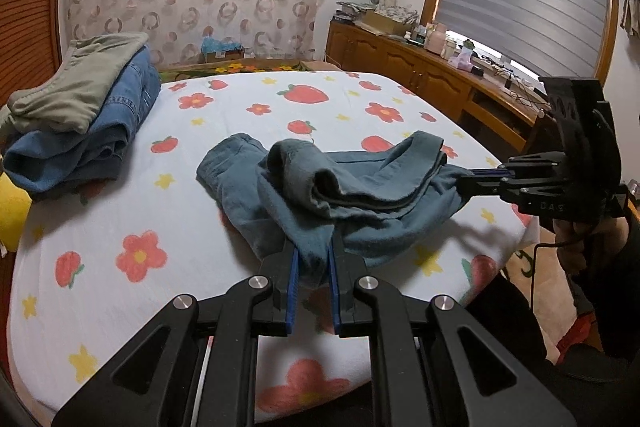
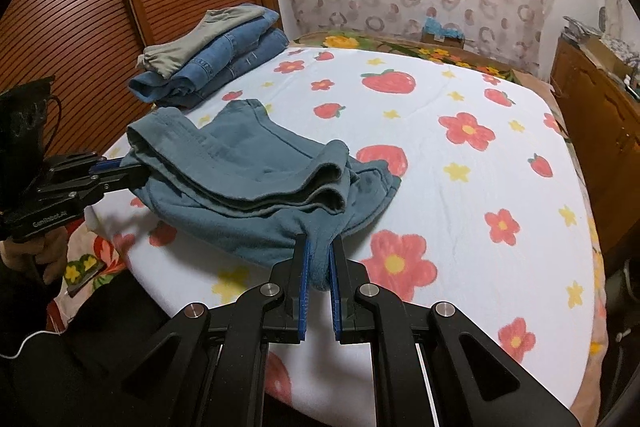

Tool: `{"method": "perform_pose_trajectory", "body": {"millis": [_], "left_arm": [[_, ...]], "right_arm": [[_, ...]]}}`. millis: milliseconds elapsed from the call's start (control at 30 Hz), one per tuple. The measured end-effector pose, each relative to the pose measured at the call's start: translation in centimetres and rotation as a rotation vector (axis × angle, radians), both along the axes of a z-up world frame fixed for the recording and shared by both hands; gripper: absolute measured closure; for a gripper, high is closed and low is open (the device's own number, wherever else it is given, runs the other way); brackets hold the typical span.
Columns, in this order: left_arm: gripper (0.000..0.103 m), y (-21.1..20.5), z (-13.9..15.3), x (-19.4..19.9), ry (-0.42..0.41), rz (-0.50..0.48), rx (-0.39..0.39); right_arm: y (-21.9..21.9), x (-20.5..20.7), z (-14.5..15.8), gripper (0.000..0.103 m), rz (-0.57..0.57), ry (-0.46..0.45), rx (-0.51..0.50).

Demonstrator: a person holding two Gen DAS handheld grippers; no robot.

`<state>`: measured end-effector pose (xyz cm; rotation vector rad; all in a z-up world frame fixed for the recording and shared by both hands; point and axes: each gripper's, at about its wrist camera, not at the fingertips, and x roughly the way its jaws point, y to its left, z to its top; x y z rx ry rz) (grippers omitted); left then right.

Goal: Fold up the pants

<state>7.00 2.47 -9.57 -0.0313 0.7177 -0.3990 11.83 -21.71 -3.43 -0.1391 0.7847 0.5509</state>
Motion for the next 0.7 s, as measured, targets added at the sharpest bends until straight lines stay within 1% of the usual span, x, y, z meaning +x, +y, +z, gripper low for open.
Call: {"method": "perform_pose_trajectory", "body": {"millis": [400,500,600,633,700], "left_arm": [[0.089,-0.1,-1.3,0.4,0.037,0.007,0.018],[0.088,0.0,-1.5,0.4,0.048,0.008,0.013],[0.085,-0.1,-1.6,0.5,0.054,0.012,0.015],[0.082,-0.1,-1.6,0.5,0.054,0.011,0.016],[0.075,-0.1,-1.6,0.5,0.052,0.016,0.019]], "right_arm": [[-0.1,-0.2,-0.9,0.094,-0.011,0.035,0.001],[0.2,-0.4,-0.8,0.09,-0.01,0.031,-0.01],[0.4,-0.6,-0.5,0.088,-0.007,0.019,-0.021],[0.5,-0.6,-0.4,0.087,-0.006,0.015,-0.027],[0.6,-0.8,-0.2,0.081,-0.003,0.005,-0.031]]}}
